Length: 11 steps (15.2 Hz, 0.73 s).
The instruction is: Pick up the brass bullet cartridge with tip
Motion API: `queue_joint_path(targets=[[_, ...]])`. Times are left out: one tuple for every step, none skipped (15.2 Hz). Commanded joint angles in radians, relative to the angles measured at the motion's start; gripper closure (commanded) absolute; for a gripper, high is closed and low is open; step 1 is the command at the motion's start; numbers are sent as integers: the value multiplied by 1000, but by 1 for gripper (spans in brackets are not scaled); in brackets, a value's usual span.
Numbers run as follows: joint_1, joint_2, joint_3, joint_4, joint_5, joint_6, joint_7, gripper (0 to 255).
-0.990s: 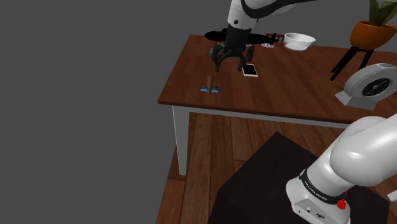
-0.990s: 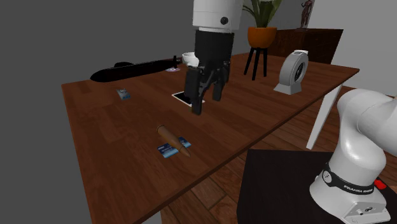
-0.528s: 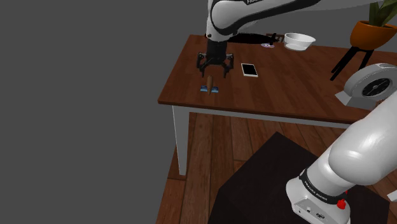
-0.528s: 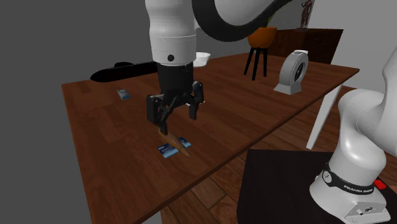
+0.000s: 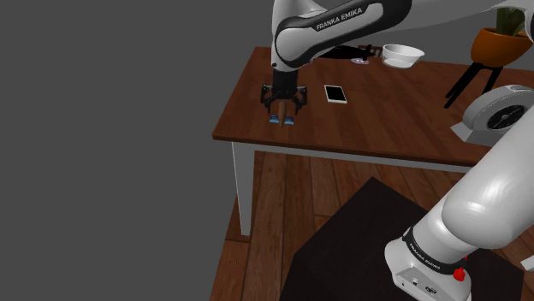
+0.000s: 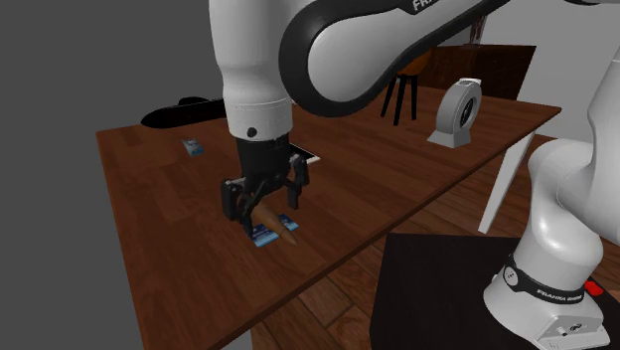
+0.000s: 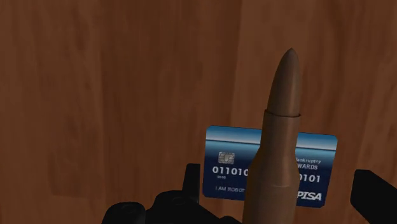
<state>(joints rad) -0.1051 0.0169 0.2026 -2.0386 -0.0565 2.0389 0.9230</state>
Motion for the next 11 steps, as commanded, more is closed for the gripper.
queue_joint_path(targets=[[0,6,0,-14,-2,21,2,0],[0,7,0,-14,-2,21,2,0],[-1,7,-1,-12,-3,20,1,255],[-1,7,-1,-13,-2,20,1,255],[-1,7,-1,-12,-2,20,1,255],[-1,7,-1,-12,-2,20,1,255],[-1,7,-1,-13,-2,20,1,255],[-1,7,-1,-13,-2,20,1,255],[-1,7,-1,-13,-2,20,1,255],[-1,7,-1,-13,-2,20,1,255],[-1,7,-1,-12,-2,20,1,255]])
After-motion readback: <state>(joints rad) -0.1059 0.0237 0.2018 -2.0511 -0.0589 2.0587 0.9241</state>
